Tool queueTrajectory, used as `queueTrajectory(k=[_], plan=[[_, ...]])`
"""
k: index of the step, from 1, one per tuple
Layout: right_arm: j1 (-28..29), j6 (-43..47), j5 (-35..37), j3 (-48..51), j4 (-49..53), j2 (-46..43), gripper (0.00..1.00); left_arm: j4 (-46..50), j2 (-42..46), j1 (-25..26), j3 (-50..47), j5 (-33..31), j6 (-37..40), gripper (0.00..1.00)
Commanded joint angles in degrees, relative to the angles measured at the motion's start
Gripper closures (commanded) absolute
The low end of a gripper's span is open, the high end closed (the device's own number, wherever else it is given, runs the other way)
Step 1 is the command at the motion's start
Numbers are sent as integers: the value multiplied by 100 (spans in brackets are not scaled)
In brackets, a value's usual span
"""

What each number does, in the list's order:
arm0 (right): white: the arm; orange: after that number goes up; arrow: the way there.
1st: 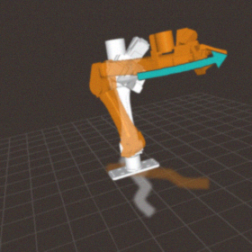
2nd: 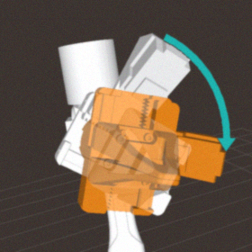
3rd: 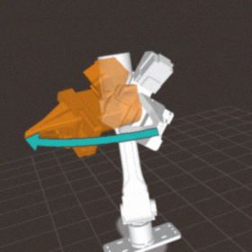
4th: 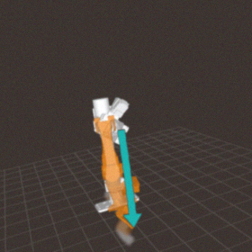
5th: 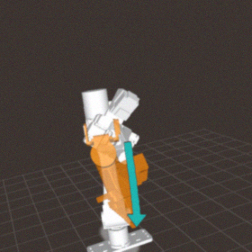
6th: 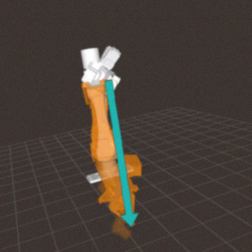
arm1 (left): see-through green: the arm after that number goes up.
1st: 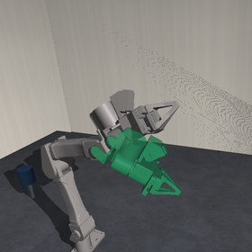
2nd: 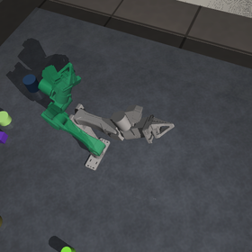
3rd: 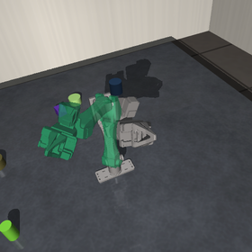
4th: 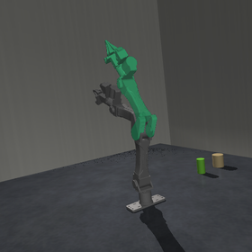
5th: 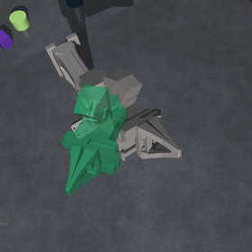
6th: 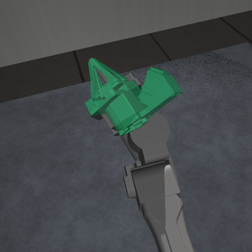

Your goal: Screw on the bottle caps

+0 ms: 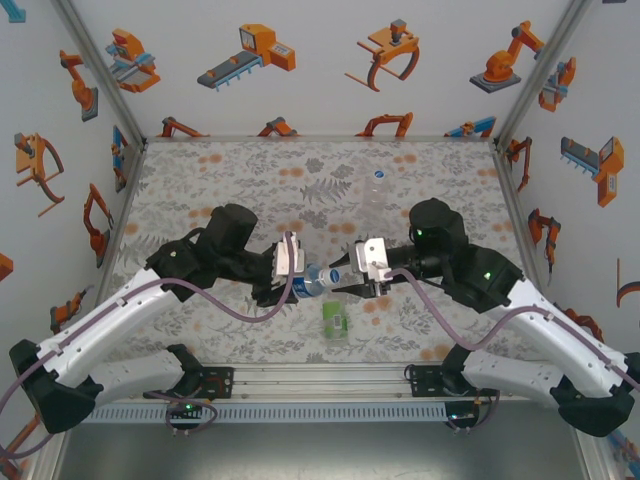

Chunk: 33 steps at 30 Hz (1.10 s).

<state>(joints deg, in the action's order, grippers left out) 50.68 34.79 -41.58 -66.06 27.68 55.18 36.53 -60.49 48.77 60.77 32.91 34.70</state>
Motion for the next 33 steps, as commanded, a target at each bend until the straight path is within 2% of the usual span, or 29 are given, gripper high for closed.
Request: queueTrajectory(k=[1,6,9,12,14,15,18,20,24,26,28,33], plan=[[39,144,-147,-28,-101,41,58,77,127,36,169,199,-28,100],[56,77,-52,14,-124,34,67,73,126,36,176,214,-25,100],[64,-466,222,151,-407,-11,75,69,93,36,188,175,-8,100],[65,-1476,657,344,-776,-36,86,22,34,36,184,-35,-33,100],[65,-2627,1179,570,-1218,-83,97,-63,-7,36,167,-288,-71,100],[65,-3250,1481,673,-1418,-101,100,-111,-30,38,163,-400,-85,100],[65,-5389,2746,951,-1658,-127,100,-358,-57,40,81,-769,-100,100],[65,-6782,3269,1066,-1532,-121,100,-597,-57,36,-6,-980,-108,100],[63,-8779,3456,1371,-1737,-163,100,-1088,-69,37,-185,-1166,-79,100],[65,-9645,3717,1379,-1446,-170,100,-1280,-124,38,-242,-1271,-70,100],[65,-10140,3965,1303,-972,-157,100,-1403,-175,36,-270,-1349,-64,100],[64,-10093,4076,1328,-840,-189,95,-1498,-309,36,-251,-1324,-52,100]])
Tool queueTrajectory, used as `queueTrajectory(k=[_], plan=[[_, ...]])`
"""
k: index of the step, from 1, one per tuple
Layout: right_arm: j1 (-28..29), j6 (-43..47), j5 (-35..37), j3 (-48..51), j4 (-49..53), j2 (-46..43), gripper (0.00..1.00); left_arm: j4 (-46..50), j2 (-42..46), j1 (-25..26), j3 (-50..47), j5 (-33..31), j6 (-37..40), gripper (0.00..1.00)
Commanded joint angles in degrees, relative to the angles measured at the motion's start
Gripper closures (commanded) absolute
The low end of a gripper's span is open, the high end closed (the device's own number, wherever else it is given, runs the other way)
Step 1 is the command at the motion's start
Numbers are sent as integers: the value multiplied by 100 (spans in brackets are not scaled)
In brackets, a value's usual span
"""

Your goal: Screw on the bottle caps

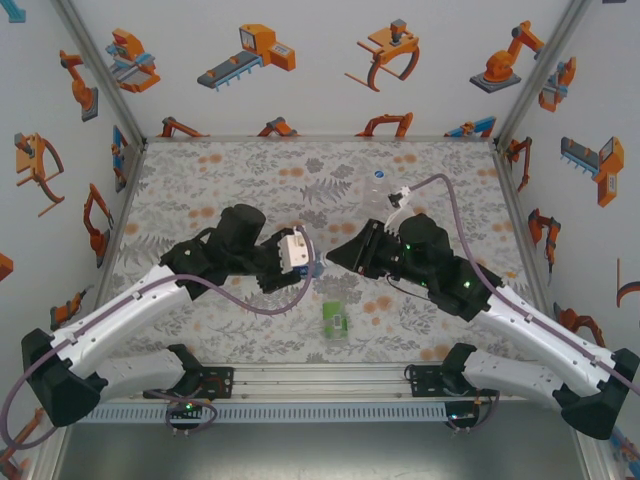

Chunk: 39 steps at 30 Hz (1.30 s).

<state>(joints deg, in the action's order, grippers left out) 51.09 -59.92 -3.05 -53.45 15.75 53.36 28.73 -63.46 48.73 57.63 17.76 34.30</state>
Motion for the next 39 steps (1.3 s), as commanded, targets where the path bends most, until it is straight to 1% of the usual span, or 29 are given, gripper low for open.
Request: queueTrajectory(k=[1,3,5,6,8,10,14,16,17,19,20,23,25,27,31,33,39], plan=[[24,-537,270,61,333,-26,94,-720,-33,40,79,213,-6,100],[17,-261,345,18,336,-71,91,-712,-52,40,86,267,-11,100],[6,111,419,-78,333,-120,84,-686,-44,40,89,335,0,100],[6,311,436,-128,334,-139,79,-661,-35,40,91,357,-2,100],[6,892,409,-308,330,-180,58,-593,-17,40,100,424,8,100],[-3,1722,235,-515,336,-184,51,-486,10,36,114,519,33,100],[2,3352,-272,-801,319,-249,49,-167,27,40,195,803,86,100],[6,4367,-720,-877,220,-302,47,-40,62,40,227,948,68,100],[5,4823,-988,-930,223,-304,47,26,76,40,243,1014,71,100],[6,6015,-1736,-1088,410,-293,47,159,140,40,257,1171,68,100],[6,6442,-2035,-1175,540,-267,47,205,173,41,266,1231,69,100],[6,8065,-3163,-1440,1192,-142,45,333,277,42,257,1397,46,100],[6,8913,-3680,-1563,1605,-83,45,378,323,40,247,1476,16,100],[6,9314,-3694,-1569,1695,-56,44,413,386,40,232,1551,-22,100],[6,9690,-3409,-1695,1875,81,44,460,496,40,200,1748,-74,100],[6,9753,-3420,-1761,1950,157,44,494,513,40,205,1826,-92,100],[31,9754,-3687,-1622,1638,201,46,613,459,40,257,1931,-108,100]])
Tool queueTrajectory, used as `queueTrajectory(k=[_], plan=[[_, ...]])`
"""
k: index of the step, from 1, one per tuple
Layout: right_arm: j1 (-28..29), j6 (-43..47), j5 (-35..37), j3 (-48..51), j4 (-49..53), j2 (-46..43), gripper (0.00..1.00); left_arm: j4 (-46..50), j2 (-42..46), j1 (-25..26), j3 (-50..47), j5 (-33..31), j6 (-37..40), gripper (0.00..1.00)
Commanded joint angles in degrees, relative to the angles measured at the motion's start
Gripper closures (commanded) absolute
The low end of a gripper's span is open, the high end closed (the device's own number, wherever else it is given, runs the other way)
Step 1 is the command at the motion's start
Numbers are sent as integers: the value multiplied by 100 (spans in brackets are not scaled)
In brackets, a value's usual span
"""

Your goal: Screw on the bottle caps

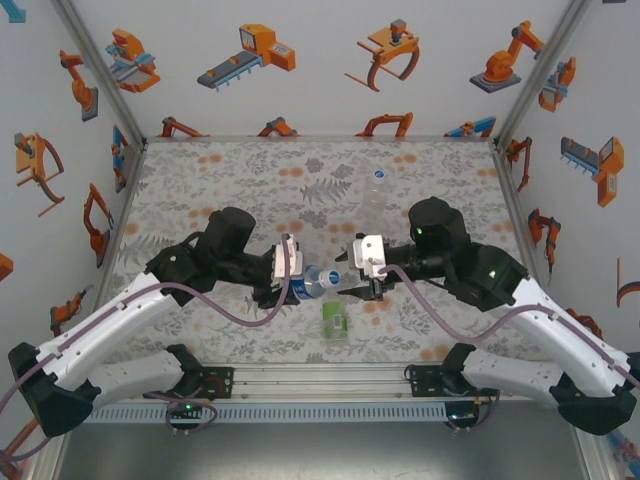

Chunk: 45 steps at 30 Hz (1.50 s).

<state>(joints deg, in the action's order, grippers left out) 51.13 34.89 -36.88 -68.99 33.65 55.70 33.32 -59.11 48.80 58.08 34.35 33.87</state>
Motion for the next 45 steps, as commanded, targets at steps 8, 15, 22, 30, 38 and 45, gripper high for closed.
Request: queueTrajectory(k=[8,15,22,30,38,45], plan=[[72,228,-438,44,-375,2,54,154,9,36,234,320,-82,100],[120,159,-565,115,-481,63,59,166,3,34,232,334,-86,100],[184,84,-546,165,-570,126,70,195,20,34,247,331,-98,100],[195,-2830,614,1074,-2352,-107,99,196,26,34,182,-231,-24,100],[182,-8344,3676,2019,-3056,-194,100,-257,-62,16,-9,-1140,598,100],[188,-10221,4020,2113,-2835,-20,100,-545,-399,-143,11,-1311,1069,100]])
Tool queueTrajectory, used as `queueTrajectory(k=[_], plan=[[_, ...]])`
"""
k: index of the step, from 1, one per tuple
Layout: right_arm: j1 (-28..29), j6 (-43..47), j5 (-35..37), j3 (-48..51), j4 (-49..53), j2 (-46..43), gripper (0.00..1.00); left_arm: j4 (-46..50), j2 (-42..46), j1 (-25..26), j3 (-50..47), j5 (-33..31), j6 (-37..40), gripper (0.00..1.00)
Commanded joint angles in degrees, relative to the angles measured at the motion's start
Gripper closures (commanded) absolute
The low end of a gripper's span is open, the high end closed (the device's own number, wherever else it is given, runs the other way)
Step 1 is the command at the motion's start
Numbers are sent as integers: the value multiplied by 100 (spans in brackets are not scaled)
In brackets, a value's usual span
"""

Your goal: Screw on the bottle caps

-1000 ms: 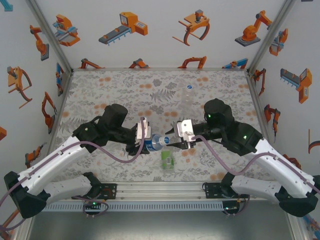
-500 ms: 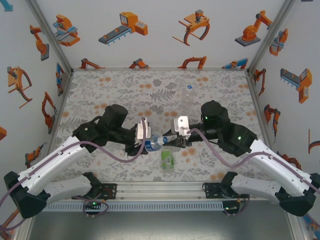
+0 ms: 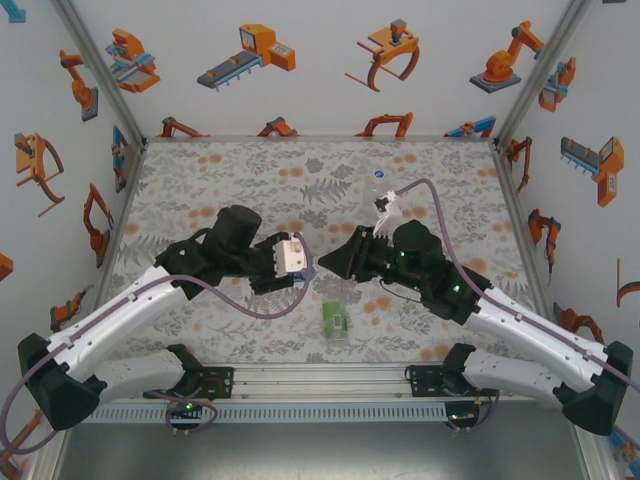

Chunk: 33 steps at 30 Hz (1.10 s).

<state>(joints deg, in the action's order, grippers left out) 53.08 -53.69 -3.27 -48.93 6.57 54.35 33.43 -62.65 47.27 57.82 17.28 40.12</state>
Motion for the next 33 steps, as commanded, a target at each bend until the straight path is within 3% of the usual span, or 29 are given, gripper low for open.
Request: queueTrajectory(k=[1,4,7,10,16,21,26,29,33], plan=[[-9,-1334,718,105,-102,128,100,-620,-64,-51,28,473,444,100],[-13,-1071,920,22,108,113,89,-770,-63,-217,-74,745,411,100],[-47,-513,1011,-195,358,34,65,-948,14,-289,-298,830,394,100],[-136,280,896,-354,405,-140,59,-1085,47,-301,-490,812,388,100],[-305,2291,433,-280,107,-630,52,-549,-319,-282,-198,724,407,100],[-310,4911,-923,-210,42,-825,52,-503,-266,-287,-240,742,463,100],[-311,7070,-2251,-650,989,-565,50,-480,-221,-283,-247,866,496,100],[-308,8019,-2723,-906,1521,-301,50,-417,-217,-288,-202,956,484,100],[-315,8697,-2994,-889,1483,-160,50,-412,-192,-288,-206,1040,478,100]])
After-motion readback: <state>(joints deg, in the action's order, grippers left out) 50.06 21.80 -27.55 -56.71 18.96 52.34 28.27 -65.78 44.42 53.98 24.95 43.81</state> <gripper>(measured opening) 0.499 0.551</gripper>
